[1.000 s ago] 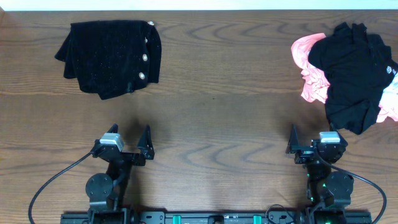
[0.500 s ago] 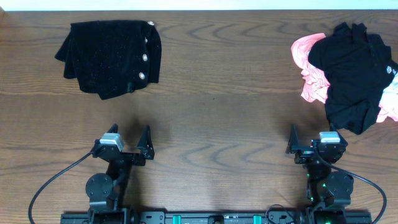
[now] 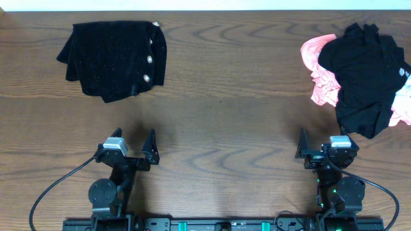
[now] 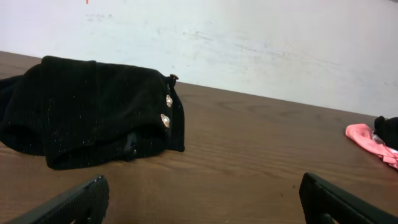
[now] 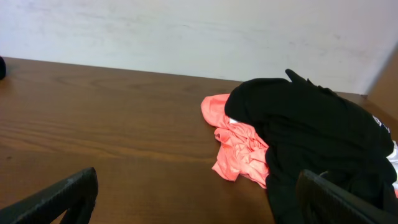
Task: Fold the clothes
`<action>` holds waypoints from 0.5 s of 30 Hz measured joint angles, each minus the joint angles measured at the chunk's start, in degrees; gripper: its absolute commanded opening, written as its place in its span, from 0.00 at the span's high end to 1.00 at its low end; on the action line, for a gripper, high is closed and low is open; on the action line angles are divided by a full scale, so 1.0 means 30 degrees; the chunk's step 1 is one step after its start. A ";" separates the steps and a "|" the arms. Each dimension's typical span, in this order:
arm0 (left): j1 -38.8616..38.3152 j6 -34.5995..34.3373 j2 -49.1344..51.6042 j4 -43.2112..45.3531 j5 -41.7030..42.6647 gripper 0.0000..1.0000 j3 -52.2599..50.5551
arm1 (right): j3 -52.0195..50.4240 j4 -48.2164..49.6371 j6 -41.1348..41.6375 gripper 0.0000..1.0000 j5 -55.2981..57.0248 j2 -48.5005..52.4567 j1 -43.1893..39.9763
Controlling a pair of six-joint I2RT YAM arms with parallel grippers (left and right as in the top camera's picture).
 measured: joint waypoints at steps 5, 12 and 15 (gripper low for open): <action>0.0000 0.0000 0.0000 0.0007 0.0000 0.02 0.0000 | 0.0000 0.0015 -0.0007 0.01 0.0000 0.0000 0.0000; 0.0007 0.0000 0.0000 0.0007 0.0007 0.02 0.0000 | -0.0007 0.0299 -0.0160 0.01 0.0306 0.0000 0.0000; 0.0007 0.0000 0.0000 0.0007 0.0007 0.02 0.0000 | -0.0015 0.0270 -0.0168 0.01 0.0554 0.0000 0.0000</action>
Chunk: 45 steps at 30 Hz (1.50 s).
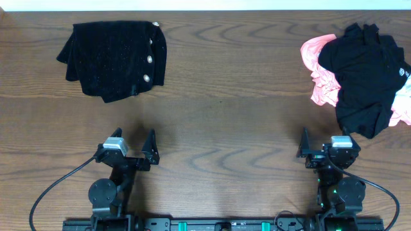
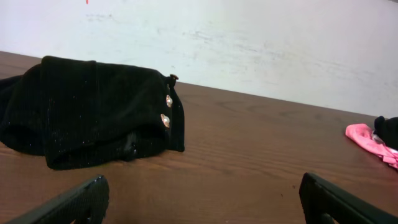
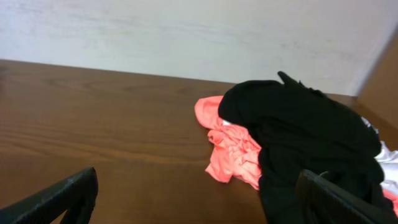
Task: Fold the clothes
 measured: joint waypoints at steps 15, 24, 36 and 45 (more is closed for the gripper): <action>-0.0007 -0.0015 -0.0007 0.1872 0.0102 0.02 -0.0073 | -0.0007 0.2681 -0.0015 0.01 -0.1115 0.0000 0.0000; 0.0000 -0.0678 0.0670 0.1093 0.0874 0.02 0.0102 | 0.0291 0.2426 0.0707 0.01 -0.2696 0.0255 0.0000; 0.0000 -0.0714 1.1081 -0.4211 0.2018 0.02 0.9981 | 0.8386 0.1158 0.1180 0.01 -0.3643 0.9194 0.0000; -0.0554 0.0816 2.0852 -1.2699 0.4138 0.02 2.0524 | 1.9832 -0.8029 0.1319 0.01 -0.5909 2.0130 0.0000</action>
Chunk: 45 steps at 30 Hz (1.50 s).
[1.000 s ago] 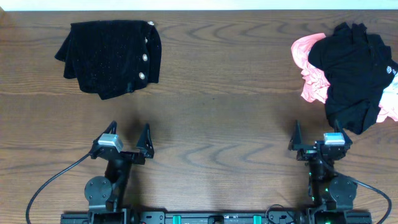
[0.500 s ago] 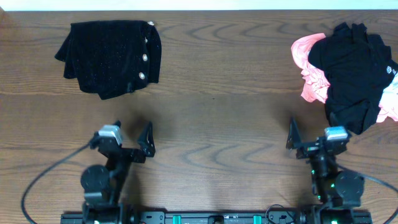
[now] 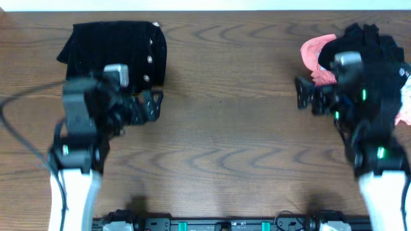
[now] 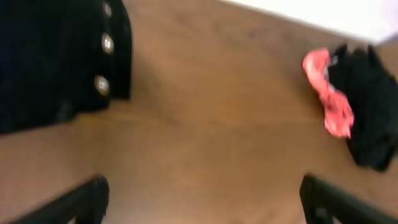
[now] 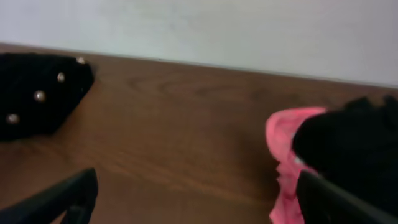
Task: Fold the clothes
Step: 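Reach the right gripper to the black t-shirt on the right pile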
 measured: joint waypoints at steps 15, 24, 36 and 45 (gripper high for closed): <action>-0.6025 0.4036 0.9836 -0.5646 0.0204 0.02 0.9748 | 0.7322 -0.3191 0.0255 0.01 -0.1333 0.7562 -0.0656; -0.7701 0.4095 1.1249 -0.4692 0.0095 0.02 0.9748 | 0.7526 -0.2506 0.1428 0.03 0.2237 0.8306 -0.5042; -0.7694 0.4095 1.1686 -0.4998 -0.0721 0.02 0.9726 | 0.7555 0.0627 0.0925 0.04 0.2958 1.3435 -0.8014; -0.7694 0.4102 1.1686 -0.4546 -0.1144 0.02 0.9202 | 0.7570 0.3665 0.0051 0.11 0.3024 1.6954 -0.8269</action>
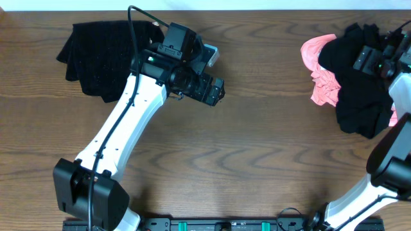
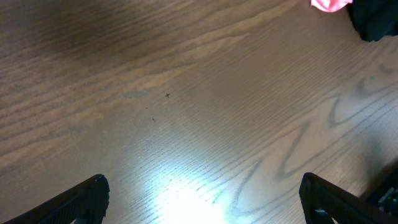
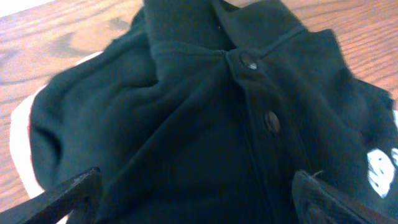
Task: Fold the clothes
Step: 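Reach the right gripper to the black t-shirt on the right pile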
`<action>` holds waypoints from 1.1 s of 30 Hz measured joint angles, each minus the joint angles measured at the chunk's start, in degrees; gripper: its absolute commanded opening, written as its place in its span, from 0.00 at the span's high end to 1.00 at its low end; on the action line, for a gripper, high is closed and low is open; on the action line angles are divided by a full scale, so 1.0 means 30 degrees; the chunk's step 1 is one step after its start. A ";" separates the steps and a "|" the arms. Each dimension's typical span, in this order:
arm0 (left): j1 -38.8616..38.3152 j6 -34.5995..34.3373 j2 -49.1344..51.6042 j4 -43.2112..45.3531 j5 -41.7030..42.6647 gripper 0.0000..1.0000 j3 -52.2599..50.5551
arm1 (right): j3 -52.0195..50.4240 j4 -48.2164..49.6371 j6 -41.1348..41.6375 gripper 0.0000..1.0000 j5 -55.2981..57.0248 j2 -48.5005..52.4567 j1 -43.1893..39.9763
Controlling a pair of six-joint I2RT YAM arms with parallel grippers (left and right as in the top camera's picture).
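At the far right lies a pile of clothes: a black buttoned shirt [image 1: 356, 83] on top of a crumpled pink garment [image 1: 318, 70] and a white one [image 3: 18, 146]. My right gripper [image 1: 367, 62] hangs open just above the black shirt [image 3: 205, 124], its fingers to either side of the button placket and nothing between them. A folded black garment with pale buttons [image 1: 106, 54] lies at the far left. My left gripper [image 1: 215, 93] is open over bare wood [image 2: 199, 124] near the table's middle, holding nothing.
The wooden table [image 1: 257, 147] carries only the two heaps of clothing. The left arm [image 1: 119, 128] stretches diagonally from the front left toward the middle. The pile's pink edge [image 2: 329, 5] shows at the left wrist view's top right.
My left gripper was beside the folded black garment's right edge and is now farther right over bare wood. My right gripper was left of the pile and is now directly over the black shirt.
Both arms first rested open at the table's front edge, the right wrist turning slightly toward the pile. Later both were raised and reaching out over the table. Now the left hovers mid-table and the right sits above the black shirt, both empty.
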 measured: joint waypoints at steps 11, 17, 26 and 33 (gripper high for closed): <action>0.0000 -0.0007 0.0321 0.0488 -0.0080 0.02 -0.0277 | 0.0087 0.1144 -0.0401 0.96 0.0182 0.1545 -0.0138; 0.0000 -0.0007 0.0670 0.0619 -0.0087 0.02 -0.0277 | 0.0153 0.1100 -0.0051 0.99 0.0044 0.1479 -0.0284; 0.0000 -0.0255 0.0707 0.1639 -0.0087 0.02 -0.0277 | 0.0095 0.0495 0.0270 0.99 -0.1137 -0.2310 -0.0357; 0.0000 -0.1545 0.0707 0.2579 -0.0087 0.02 -0.0277 | 0.0087 0.0036 0.0940 0.99 -0.3060 -0.8218 -0.0182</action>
